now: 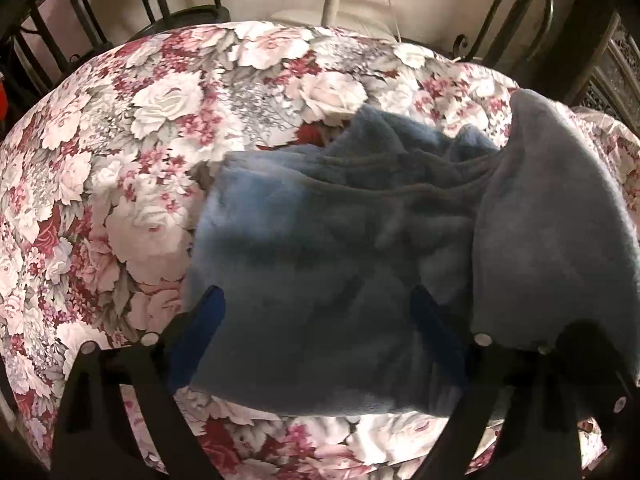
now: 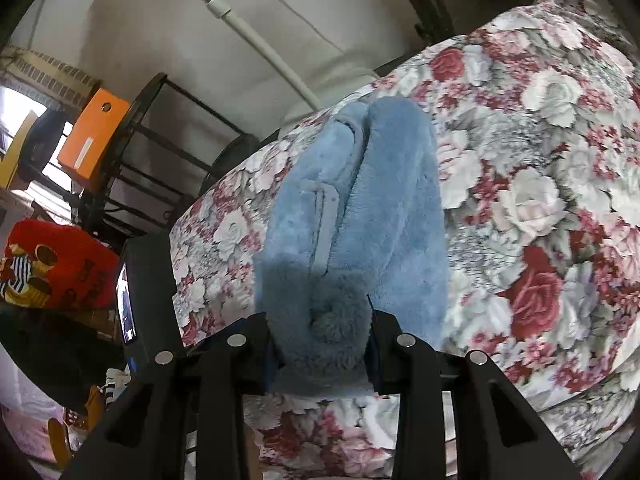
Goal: Fold small clothes
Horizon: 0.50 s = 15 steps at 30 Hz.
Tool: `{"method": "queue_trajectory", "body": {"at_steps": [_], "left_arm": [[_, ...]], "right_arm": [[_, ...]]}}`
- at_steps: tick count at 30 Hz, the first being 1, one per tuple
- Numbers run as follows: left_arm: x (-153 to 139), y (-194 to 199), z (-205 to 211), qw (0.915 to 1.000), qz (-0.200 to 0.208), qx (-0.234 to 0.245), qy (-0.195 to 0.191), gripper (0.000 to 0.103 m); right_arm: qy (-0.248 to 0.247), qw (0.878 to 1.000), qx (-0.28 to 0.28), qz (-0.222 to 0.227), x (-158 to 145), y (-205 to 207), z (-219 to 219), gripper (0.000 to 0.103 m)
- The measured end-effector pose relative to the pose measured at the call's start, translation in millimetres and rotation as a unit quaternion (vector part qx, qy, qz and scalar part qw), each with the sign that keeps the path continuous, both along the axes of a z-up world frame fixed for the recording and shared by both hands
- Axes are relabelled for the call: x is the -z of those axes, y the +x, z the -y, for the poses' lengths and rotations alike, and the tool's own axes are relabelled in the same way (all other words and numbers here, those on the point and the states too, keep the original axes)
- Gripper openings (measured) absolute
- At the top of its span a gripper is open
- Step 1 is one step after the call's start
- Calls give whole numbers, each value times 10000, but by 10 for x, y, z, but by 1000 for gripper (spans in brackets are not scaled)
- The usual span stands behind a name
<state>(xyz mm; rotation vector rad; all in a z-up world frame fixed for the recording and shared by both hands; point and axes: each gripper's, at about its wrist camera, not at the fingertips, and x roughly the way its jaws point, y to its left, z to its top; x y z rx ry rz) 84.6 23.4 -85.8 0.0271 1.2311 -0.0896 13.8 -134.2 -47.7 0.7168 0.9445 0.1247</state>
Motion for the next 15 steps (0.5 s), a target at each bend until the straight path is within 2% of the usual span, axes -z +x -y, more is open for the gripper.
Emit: {"method": "queue_trajectory", "body": {"at_steps": [2,9,15], "left_arm": [[-28,7,-114,10000,6,-76,-54,85],[-132,-17,-499,9995,109,-309,38,82],[-97,-88,-947,9985,103,-529,-23,80]], "right_arm": [[-38,9999,-98,34,-31,40,-123,35],[-118,9990,-428,102,-71,152,-509,35],[-56,9968,-793,39,-16,273,-941,35]]}}
